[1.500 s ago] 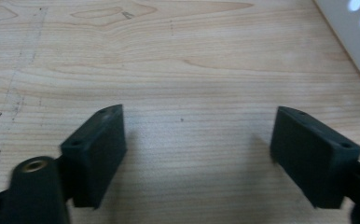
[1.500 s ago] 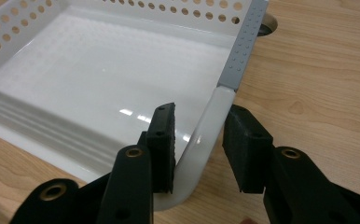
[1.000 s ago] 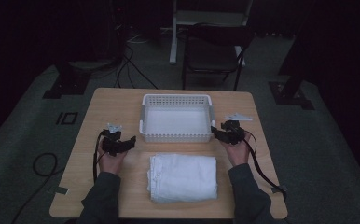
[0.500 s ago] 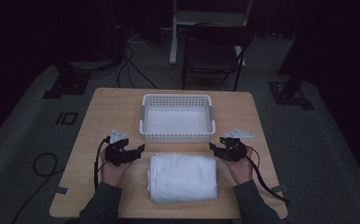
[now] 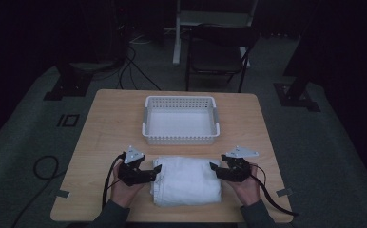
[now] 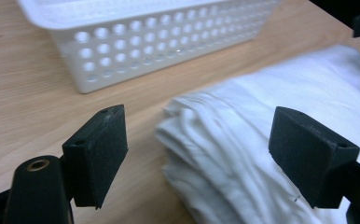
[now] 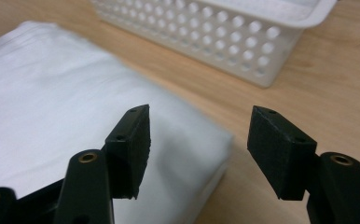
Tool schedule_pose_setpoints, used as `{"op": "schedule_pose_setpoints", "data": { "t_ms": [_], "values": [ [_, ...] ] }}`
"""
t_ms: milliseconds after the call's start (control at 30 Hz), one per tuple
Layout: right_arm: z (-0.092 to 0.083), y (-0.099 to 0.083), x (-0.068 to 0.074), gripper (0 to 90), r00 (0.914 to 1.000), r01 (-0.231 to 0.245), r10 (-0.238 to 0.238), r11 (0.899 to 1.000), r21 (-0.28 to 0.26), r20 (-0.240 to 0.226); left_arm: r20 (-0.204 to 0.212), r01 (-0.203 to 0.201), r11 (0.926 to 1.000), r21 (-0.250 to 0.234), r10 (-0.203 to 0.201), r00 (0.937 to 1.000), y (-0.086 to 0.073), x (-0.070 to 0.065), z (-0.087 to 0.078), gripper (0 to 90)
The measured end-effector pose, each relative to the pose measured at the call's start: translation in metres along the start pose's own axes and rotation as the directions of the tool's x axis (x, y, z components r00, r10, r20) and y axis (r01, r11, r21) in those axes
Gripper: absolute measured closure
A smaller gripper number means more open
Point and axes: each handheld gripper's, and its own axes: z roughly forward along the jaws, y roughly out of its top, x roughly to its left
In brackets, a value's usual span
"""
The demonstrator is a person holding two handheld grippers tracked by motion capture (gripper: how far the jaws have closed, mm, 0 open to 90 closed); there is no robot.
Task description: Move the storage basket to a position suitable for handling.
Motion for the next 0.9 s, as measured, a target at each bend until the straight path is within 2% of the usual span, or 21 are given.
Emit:
{"op": "schedule_pose_setpoints", "data": {
  "t_ms": [100,167,200,233,267,333,467,633,700,767,900],
  "values": [
    [-0.004,-0.01,0.005,38.1,0.9987,-0.017,0.018,1.0,0.015,-0.047,0.02,-0.006,0.9998,0.018,0.005,0.9998,-0.006,-0.007,0.001,19.4],
    [-0.003,-0.019,0.006,35.8,0.9985,-0.021,0.023,0.999,0.043,-0.05,0.014,-0.013,0.9982,0.058,0.012,0.9998,-0.012,-0.009,0.005,19.7],
    [-0.002,-0.023,0.005,35.7,0.9984,-0.027,0.03,0.998,0.057,-0.048,0.014,-0.013,0.9982,0.058,0.012,0.9998,-0.012,-0.009,0.005,19.8],
    [0.0,-0.027,0.004,35.7,0.9975,-0.04,0.044,0.997,0.068,-0.056,0.017,-0.003,0.9959,0.091,0.002,0.9998,-0.018,-0.007,0.011,19.8],
    [0.0,-0.027,0.004,35.7,0.9975,-0.04,0.044,0.997,0.068,-0.056,0.017,-0.003,0.9959,0.091,0.002,0.9998,-0.018,-0.007,0.011,20.1],
    [0.008,-0.036,0.0,36.5,0.9888,-0.093,0.103,0.991,0.094,-0.108,0.053,0.018,0.9945,0.103,-0.023,0.9983,-0.024,-0.005,0.018,22.4],
    [0.014,-0.035,0.002,47.6,0.9862,-0.075,0.092,0.99,0.121,-0.138,0.085,0.017,0.9934,0.114,-0.027,0.996,-0.026,-0.002,0.022,32.0],
    [0.024,-0.033,0.004,52.3,0.986,-0.073,0.093,0.987,0.145,-0.138,0.106,0.059,0.9888,0.137,-0.073,0.9916,-0.028,0.007,0.032,33.5],
    [0.025,-0.032,0.004,52.6,0.9856,-0.073,0.094,0.987,0.145,-0.141,0.101,0.057,0.989,0.137,-0.071,0.9923,-0.027,0.008,0.033,33.9],
    [0.03,-0.028,0.004,52.8,0.9861,-0.07,0.09,0.987,0.143,-0.139,0.071,0.047,0.9902,0.131,-0.056,0.9958,-0.023,0.011,0.034,34.3],
    [0.04,-0.019,0.006,52.8,0.9892,-0.051,0.07,0.988,0.143,-0.129,0.037,0.052,0.9909,0.124,-0.057,0.9977,-0.017,0.02,0.037,35.8]
  ]
}}
